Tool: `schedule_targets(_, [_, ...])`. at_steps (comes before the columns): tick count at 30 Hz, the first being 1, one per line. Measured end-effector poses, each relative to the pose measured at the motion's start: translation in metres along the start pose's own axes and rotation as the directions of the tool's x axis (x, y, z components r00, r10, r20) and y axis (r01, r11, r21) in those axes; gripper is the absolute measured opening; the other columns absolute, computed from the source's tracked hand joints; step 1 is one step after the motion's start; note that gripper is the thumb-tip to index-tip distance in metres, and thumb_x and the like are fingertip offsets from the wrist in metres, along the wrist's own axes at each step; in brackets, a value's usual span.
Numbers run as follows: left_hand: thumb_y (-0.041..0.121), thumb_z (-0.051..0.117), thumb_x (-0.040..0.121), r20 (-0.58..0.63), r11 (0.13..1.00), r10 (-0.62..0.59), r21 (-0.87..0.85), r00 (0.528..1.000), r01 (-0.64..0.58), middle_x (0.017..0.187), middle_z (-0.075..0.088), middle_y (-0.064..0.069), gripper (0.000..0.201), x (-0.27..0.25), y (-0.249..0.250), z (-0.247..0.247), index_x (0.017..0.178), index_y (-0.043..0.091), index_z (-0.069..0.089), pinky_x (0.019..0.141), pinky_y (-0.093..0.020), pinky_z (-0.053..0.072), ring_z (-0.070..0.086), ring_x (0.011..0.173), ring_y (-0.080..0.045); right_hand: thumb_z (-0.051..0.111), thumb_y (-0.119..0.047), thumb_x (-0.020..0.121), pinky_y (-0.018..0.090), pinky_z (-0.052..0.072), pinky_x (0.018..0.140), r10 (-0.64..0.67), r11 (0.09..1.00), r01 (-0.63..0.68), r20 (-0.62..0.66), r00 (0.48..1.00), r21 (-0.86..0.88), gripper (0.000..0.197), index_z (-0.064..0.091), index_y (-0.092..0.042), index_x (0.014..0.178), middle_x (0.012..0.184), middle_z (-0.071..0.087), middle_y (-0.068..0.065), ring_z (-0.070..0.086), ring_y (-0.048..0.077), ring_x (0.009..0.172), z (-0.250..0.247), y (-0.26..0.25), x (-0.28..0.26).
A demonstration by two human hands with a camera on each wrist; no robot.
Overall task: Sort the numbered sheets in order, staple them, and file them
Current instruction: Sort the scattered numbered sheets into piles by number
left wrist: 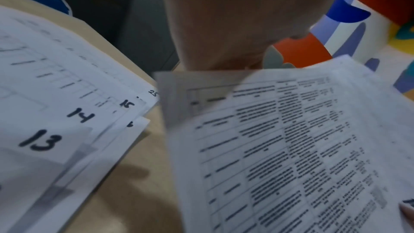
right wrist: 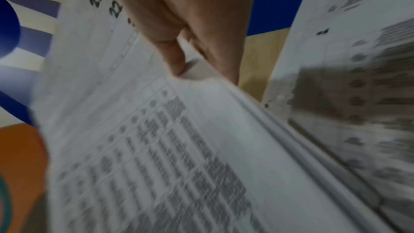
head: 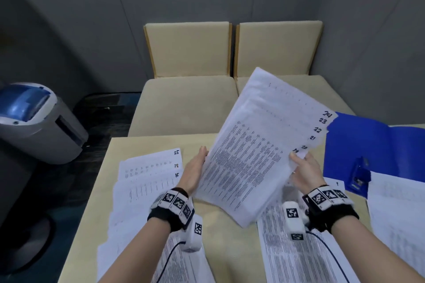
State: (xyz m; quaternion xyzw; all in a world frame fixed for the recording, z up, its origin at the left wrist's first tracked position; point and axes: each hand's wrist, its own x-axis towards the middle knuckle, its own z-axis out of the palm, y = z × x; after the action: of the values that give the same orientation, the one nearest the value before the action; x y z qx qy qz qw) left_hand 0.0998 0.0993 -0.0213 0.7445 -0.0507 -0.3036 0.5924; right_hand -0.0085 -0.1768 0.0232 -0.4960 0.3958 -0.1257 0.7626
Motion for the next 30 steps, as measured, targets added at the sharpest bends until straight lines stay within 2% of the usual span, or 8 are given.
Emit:
schedule_targets(3, [0.068, 0.034, 0.084, -0.221, 0.971, 0.156, 0.213, 0.963, -0.108, 0.098, 0.067, 0.006, 0.048, -0.010, 0.002, -0.013, 0.090, 0.030, 0.062, 0.085, -0.031, 0.048, 0.064, 0.095, -0.015, 0.060, -0.015, 0.088, 0.051, 0.045, 0.099, -0.124, 0.985, 0.107, -0.122, 0.985, -0.133, 0.016, 0.054, -0.030, 0.087, 0.120, 0.060, 0.020, 0.056, 0.026, 0.102, 0.006, -0.008, 0.013])
schedule_targets(5, [0.044, 0.050, 0.088, -0.278, 0.878, 0.202, 0.477, 0.939, -0.047, 0.101, 0.061, 0.000, 0.020, -0.008, -0.011, -0.036, 0.096, 0.028, 0.057, 0.087, -0.033, 0.046, 0.059, 0.101, -0.021, 0.056, -0.013, 0.092, 0.039, 0.049, 0.087, -0.175, 0.977, 0.154, -0.143, 0.974, -0.146, 0.022, 0.048, -0.029, 0.080, 0.095, 0.061, 0.009, 0.052, 0.022, 0.096, 0.018, -0.020, 0.010])
schedule_targets(9, [0.025, 0.055, 0.089, -0.301, 0.463, -0.024, 0.842, 0.953, 0.278, 0.142, 0.032, -0.005, 0.059, -0.004, -0.037, -0.091, 0.141, 0.020, 0.029, 0.100, -0.046, 0.040, 0.033, 0.131, -0.027, 0.055, -0.009, 0.093, 0.021, 0.049, 0.076, -0.248, 0.969, 0.245, -0.122, 0.961, -0.039, 0.013, 0.052, -0.010, 0.105, 0.091, 0.057, 0.002, 0.055, 0.021, 0.094, 0.044, -0.034, 0.008])
schedule_targets(11, [0.023, 0.058, 0.085, -0.293, 0.388, -0.092, 0.869, 0.952, 0.306, 0.147, 0.027, -0.002, 0.071, -0.002, -0.042, -0.107, 0.145, 0.022, 0.019, 0.105, -0.049, 0.035, 0.026, 0.136, -0.025, 0.055, -0.007, 0.093, 0.022, 0.052, 0.080, -0.246, 0.969, 0.246, -0.113, 0.963, -0.013, 0.017, 0.050, -0.009, 0.109, 0.104, 0.061, 0.011, 0.059, 0.022, 0.091, 0.054, -0.033, 0.011])
schedule_targets(16, [0.028, 0.074, 0.070, -0.188, 0.283, -0.142, 0.933, 0.972, 0.222, 0.143, 0.030, -0.006, 0.095, 0.009, -0.046, -0.122, 0.146, 0.022, 0.017, 0.112, -0.056, 0.022, 0.028, 0.135, -0.027, 0.066, -0.013, 0.082, 0.057, 0.044, 0.101, -0.212, 0.977, 0.211, -0.115, 0.970, -0.020, 0.014, 0.057, -0.022, 0.088, 0.120, 0.062, 0.019, 0.059, 0.035, 0.113, 0.070, -0.017, 0.042])
schedule_targets(20, [0.028, 0.075, 0.071, -0.128, 0.260, -0.104, 0.954, 0.986, 0.152, 0.131, 0.040, -0.007, 0.078, 0.009, -0.046, -0.127, 0.136, 0.019, 0.033, 0.112, -0.050, 0.021, 0.038, 0.126, -0.026, 0.065, -0.011, 0.084, 0.055, 0.042, 0.102, -0.173, 0.983, 0.180, -0.130, 0.976, 0.039, 0.055, 0.042, -0.008, 0.133, 0.134, 0.053, 0.018, 0.055, 0.033, 0.119, 0.097, -0.023, 0.030])
schedule_targets(24, [0.014, 0.060, 0.077, -0.034, 0.335, 0.017, 0.942, 0.999, 0.027, 0.106, 0.050, -0.004, 0.037, -0.004, -0.036, -0.131, 0.113, 0.016, 0.053, 0.097, -0.037, 0.032, 0.053, 0.105, -0.026, 0.052, 0.002, 0.092, 0.043, 0.056, 0.080, -0.185, 0.978, 0.190, -0.053, 0.981, 0.091, 0.031, 0.046, -0.010, 0.120, 0.116, 0.061, 0.015, 0.064, 0.027, 0.101, 0.127, -0.032, 0.019])
schedule_targets(30, [0.007, 0.054, 0.083, 0.007, 0.403, 0.261, 0.908, 0.965, -0.115, 0.075, 0.056, 0.006, 0.019, -0.055, -0.014, -0.121, 0.076, 0.021, 0.043, 0.082, -0.034, 0.038, 0.060, 0.081, -0.023, 0.053, 0.005, 0.090, 0.049, 0.044, 0.103, -0.215, 0.977, 0.215, 0.027, 0.976, 0.006, 0.032, 0.050, -0.009, 0.119, 0.122, 0.060, 0.014, 0.058, 0.031, 0.117, 0.176, -0.026, 0.019])
